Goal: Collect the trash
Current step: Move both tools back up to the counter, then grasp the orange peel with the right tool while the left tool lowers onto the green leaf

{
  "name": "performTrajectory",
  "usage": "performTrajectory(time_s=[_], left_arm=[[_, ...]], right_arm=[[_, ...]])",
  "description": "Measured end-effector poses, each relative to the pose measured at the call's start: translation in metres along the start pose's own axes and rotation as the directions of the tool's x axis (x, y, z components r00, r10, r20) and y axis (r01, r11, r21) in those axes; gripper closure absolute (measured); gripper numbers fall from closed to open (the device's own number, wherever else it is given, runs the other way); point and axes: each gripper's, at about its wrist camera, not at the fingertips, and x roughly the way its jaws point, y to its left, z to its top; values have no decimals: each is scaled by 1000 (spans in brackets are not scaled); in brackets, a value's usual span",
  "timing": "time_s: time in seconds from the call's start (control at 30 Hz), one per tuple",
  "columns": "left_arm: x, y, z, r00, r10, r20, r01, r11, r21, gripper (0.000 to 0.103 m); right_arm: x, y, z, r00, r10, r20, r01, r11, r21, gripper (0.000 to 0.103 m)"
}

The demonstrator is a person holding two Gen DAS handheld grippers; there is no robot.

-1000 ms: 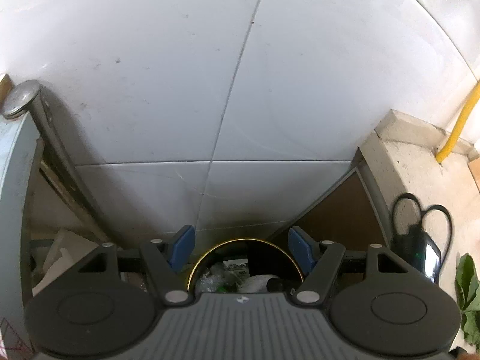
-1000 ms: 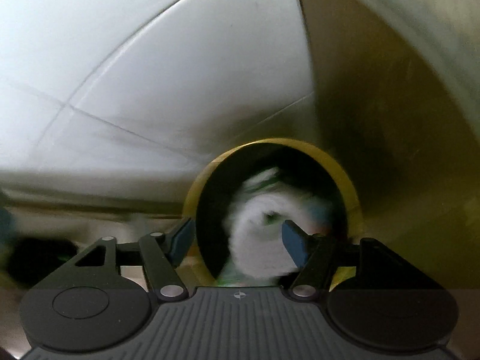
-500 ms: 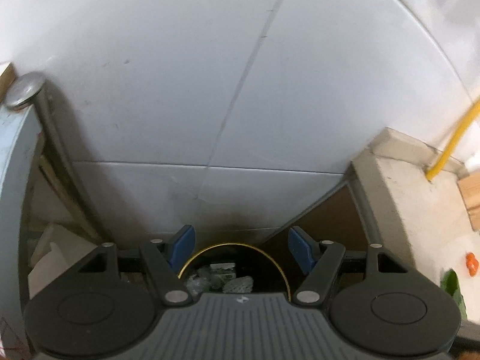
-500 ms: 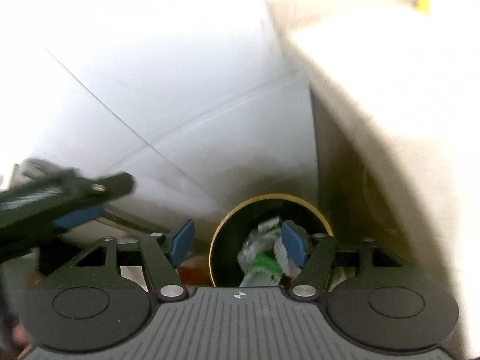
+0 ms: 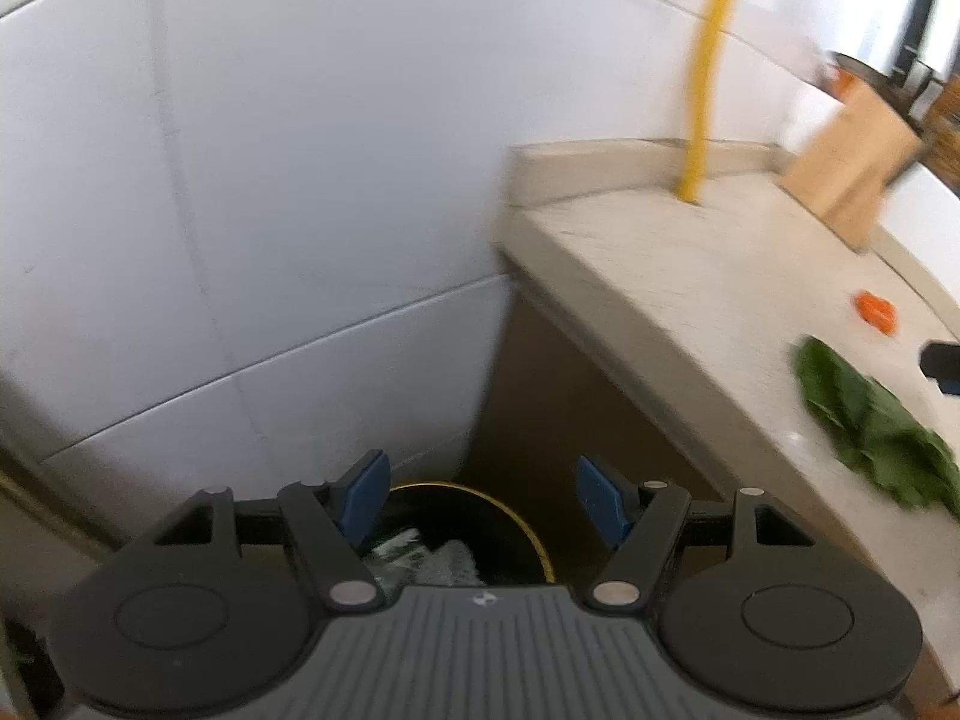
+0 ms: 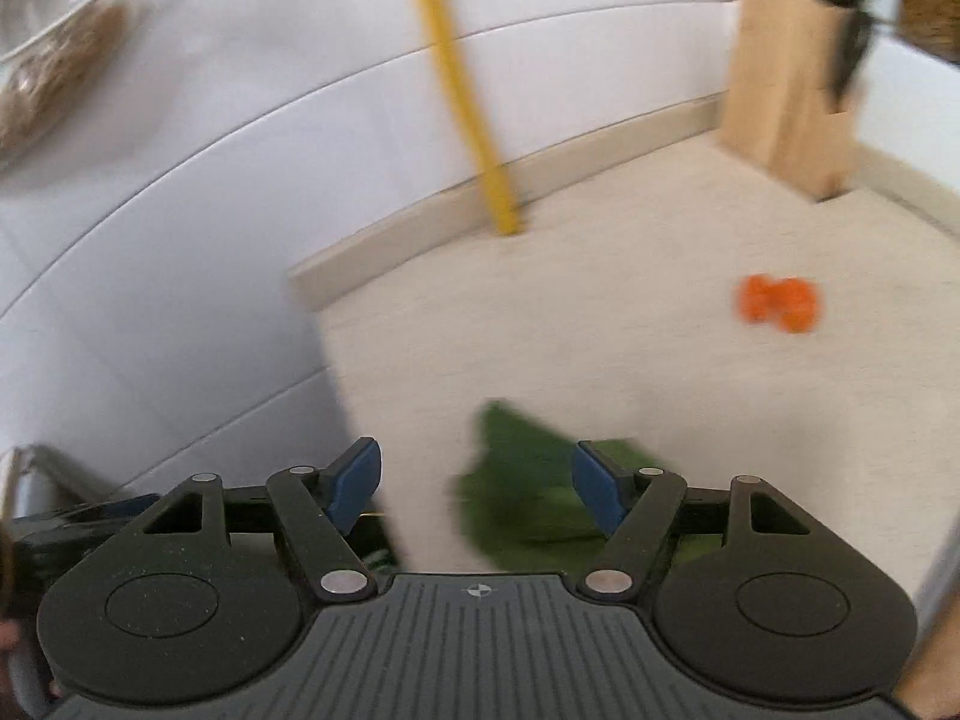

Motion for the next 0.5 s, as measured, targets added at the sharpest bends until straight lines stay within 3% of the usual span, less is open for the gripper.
performTrajectory(time_s=[0.17, 0.3, 0.37, 0.5], left_arm=[[-11, -31, 0, 988, -157, 1, 157, 984, -87, 40], [-25, -86, 11, 974, -225, 30, 225, 974, 1, 40], [-26, -107, 17, 965, -259, 46, 258, 966, 34, 34], [-24, -143, 26, 961, -271, 53, 265, 958, 109, 32]], right_arm=[[-2, -33, -7, 999, -41, 12, 41, 999, 36, 26], [-12, -58, -1, 997, -69, 32, 67, 996, 58, 26], [-10, -72, 1, 996, -82, 42, 79, 994, 81, 25], [-19, -94, 4, 994, -98, 49, 93, 990, 106, 24]])
